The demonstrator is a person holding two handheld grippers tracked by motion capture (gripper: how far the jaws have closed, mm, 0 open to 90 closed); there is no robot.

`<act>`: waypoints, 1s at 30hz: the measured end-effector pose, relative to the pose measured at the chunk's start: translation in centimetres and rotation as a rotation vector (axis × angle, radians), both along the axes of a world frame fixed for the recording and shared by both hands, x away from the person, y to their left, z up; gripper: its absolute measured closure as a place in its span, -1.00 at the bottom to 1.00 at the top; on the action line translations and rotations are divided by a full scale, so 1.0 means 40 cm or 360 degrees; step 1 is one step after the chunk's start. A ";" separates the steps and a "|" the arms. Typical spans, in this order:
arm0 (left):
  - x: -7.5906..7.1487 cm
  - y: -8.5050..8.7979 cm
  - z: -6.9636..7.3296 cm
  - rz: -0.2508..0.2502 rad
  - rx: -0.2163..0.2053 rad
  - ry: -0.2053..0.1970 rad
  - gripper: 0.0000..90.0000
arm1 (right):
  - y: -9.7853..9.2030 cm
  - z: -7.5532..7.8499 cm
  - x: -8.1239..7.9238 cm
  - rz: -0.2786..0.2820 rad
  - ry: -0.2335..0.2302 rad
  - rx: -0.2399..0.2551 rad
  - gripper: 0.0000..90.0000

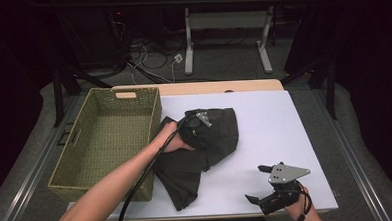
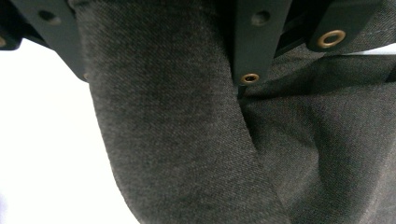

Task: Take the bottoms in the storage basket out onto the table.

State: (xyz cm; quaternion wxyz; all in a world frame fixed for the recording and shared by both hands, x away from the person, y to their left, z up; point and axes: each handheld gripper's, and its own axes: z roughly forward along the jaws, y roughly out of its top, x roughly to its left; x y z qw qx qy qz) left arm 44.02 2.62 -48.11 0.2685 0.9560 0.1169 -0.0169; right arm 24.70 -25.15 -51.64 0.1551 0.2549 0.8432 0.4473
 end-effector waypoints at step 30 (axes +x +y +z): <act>-0.093 0.136 0.099 0.0354 -0.0068 -0.0273 -1.00 | 0.002 0.000 0.001 0.0004 0.0001 -0.0015 -0.96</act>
